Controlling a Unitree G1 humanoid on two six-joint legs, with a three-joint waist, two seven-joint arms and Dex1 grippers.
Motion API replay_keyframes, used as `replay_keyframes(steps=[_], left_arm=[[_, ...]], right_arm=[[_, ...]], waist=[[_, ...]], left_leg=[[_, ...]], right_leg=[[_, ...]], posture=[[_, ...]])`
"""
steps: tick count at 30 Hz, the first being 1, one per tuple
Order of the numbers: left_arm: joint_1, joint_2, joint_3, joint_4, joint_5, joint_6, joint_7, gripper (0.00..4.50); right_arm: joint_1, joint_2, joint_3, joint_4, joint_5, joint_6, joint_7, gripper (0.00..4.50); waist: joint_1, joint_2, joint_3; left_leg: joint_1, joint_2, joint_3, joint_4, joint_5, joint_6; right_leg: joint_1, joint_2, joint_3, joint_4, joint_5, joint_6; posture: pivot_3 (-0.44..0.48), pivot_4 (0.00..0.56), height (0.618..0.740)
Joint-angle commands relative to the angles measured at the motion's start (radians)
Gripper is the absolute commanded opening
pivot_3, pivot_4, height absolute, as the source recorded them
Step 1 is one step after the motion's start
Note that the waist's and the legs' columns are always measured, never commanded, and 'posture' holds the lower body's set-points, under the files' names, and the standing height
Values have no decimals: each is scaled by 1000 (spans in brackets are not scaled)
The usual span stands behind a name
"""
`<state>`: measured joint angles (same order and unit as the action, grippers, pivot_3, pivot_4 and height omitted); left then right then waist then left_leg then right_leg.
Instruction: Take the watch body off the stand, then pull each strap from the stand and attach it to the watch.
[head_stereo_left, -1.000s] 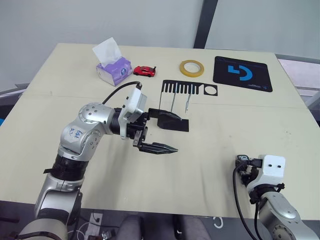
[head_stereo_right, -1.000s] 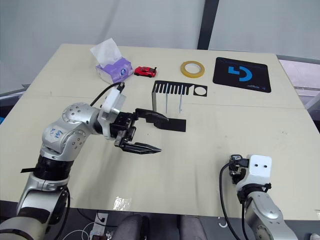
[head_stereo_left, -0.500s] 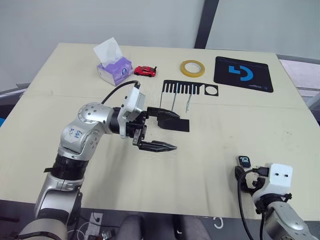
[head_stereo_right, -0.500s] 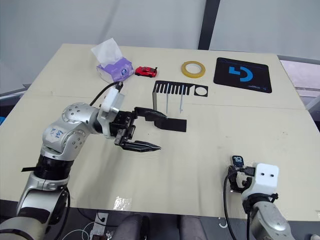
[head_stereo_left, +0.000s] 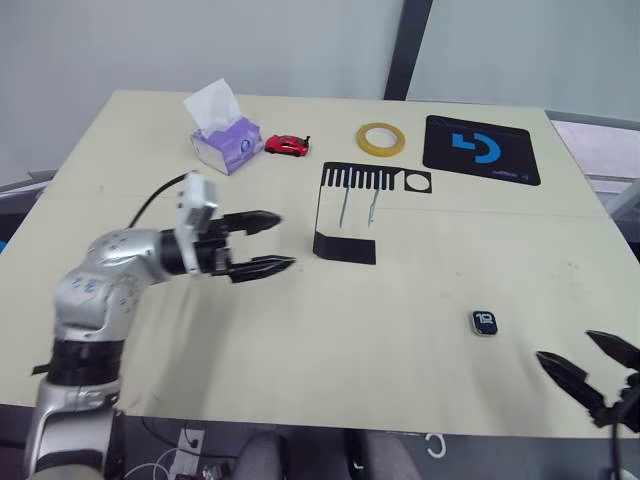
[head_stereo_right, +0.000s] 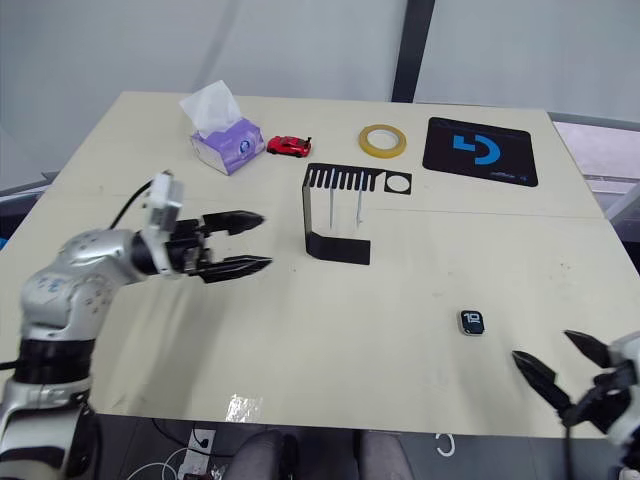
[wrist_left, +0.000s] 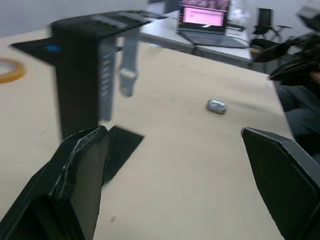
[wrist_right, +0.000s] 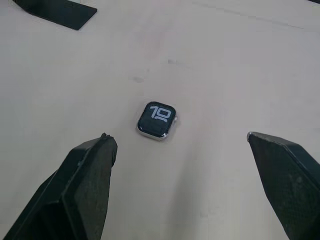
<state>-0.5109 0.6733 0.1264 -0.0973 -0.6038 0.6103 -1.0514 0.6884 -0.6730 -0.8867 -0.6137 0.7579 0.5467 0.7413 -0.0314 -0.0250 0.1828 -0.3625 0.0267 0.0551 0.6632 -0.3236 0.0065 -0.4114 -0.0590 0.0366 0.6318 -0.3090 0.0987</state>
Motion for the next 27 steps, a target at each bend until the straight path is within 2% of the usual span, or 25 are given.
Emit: replay_keyframes(steps=[1, 7, 10, 16, 19, 23, 27], left_arm=[[162, 104, 159, 12, 27, -26, 24, 4500], [319, 166, 293, 33, 58, -78, 52, 4500], [347, 170, 311, 13, 46, -79, 60, 4500], [338, 140, 261, -88, 15, -56, 79, 4500], [315, 97, 239, -171, -28, -33, 122, 4500], [265, 20, 180, -337, -101, 36, 230, 4500], [220, -2, 139, -397, -136, 82, 280, 4500]], right_arm=[[-45, -138, -86, 190, 61, 14, 194, 4454], [-137, -210, -71, 288, 47, 24, 221, 4454], [-163, -215, -68, 300, 42, 31, 231, 4454], [-217, -213, -9, 217, 55, 54, 223, 4454], [-254, -196, 24, 187, 78, 57, 228, 4454], [-345, -160, 154, 45, 115, 81, 132, 4454], [-479, -118, 319, -58, 134, 112, -3, 4454]], waist=[[1, 0, 0], [7, -1, 0], [17, -1, 0], [24, -1, 0], [25, 0, 0], [25, 0, 0], [18, 0, 0]], left_leg=[[2, 0, 0, -1, -1, 0], [3, 1, 0, -2, -3, -1], [3, 2, -2, -2, -5, -3], [3, 2, -2, -6, -5, -4], [3, 2, -1, -6, -5, -5], [3, 2, -1, -6, -5, -5], [3, 2, -1, -4, -4, -6]], right_leg=[[2, 0, 0, -1, 0, 0], [4, -3, -1, -4, 0, -1], [4, -5, -3, -4, -1, -2], [3, -6, -3, -6, -1, -3], [3, -6, -3, -5, -1, -3], [2, -5, -4, -5, -1, -3], [2, -2, -3, -3, -1, -2]], posture=[[0, 150, 738], [0, 150, 738], [0, 150, 738], [0, 150, 738], [0, 150, 738], [0, 150, 738], [0, 150, 738]])
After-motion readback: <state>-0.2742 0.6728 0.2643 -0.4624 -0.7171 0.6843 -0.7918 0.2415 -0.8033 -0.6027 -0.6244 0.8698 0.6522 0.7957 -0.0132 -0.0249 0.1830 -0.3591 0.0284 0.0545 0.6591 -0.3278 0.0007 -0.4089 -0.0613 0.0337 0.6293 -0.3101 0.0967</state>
